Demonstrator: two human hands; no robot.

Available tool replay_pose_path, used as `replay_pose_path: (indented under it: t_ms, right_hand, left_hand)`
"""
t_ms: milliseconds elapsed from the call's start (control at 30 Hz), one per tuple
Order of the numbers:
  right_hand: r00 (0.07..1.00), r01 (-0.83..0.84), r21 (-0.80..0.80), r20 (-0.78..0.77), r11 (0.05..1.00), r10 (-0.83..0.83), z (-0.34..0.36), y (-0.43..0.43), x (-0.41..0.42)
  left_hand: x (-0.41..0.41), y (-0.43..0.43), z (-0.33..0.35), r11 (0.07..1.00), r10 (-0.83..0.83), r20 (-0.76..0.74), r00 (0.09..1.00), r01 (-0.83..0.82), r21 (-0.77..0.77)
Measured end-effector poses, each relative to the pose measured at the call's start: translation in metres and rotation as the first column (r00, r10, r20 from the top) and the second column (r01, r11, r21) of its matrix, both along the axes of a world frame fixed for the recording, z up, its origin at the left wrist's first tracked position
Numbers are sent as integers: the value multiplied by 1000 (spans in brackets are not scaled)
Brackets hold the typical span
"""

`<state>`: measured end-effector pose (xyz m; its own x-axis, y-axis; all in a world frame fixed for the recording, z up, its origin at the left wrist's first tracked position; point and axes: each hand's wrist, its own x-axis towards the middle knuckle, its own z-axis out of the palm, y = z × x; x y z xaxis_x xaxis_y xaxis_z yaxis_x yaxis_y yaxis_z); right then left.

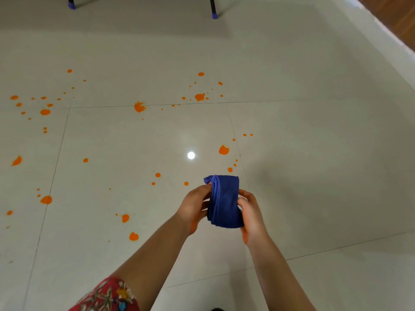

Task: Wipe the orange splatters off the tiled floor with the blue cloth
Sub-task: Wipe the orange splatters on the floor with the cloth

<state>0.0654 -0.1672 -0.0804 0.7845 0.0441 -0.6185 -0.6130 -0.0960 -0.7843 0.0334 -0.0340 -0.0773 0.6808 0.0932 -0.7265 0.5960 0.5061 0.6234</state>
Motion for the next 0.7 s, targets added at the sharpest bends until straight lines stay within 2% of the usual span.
replay_pose_path:
  t_ms: [67, 167, 233, 300, 433, 533, 633, 700]
  right_hand:
    - [998, -52, -53, 40, 997, 55, -1, 6, -4]
    - [991, -121, 80, -55, 989, 126, 3, 13, -5]
    - [981, -180, 132, -49, 975, 187, 11, 16, -4]
    - [984, -147, 223, -64, 964, 165, 18, 13, 0]
    - [986, -15, 515, -132, 857, 97, 33, 2, 13]
    - [983, -58, 603, -106, 795, 153, 52, -2, 12]
    - [964, -135, 540, -121, 830, 235, 50, -4, 4]
    - [960, -114, 484, -170, 868, 221, 44, -6, -1]
  left_hand:
    - [-1, 6, 4, 999, -33, 36, 999, 32, 25]
    - [-2, 9, 14, 997, -58, 67, 996, 54, 51]
    - [1, 14, 23, 989, -112, 89, 990, 103, 103]
    - [3, 24, 37, 989, -104, 118, 988, 89, 120]
    - [-1, 61, 62, 997, 58, 96, 994, -63, 43]
    - [-14, 86, 67, 996, 31, 33, 999, -28, -79]
    - [-26, 85, 54, 984, -85, 47, 995, 76, 160]
    - [-32, 75, 41, 958, -53, 32, 998, 42, 284]
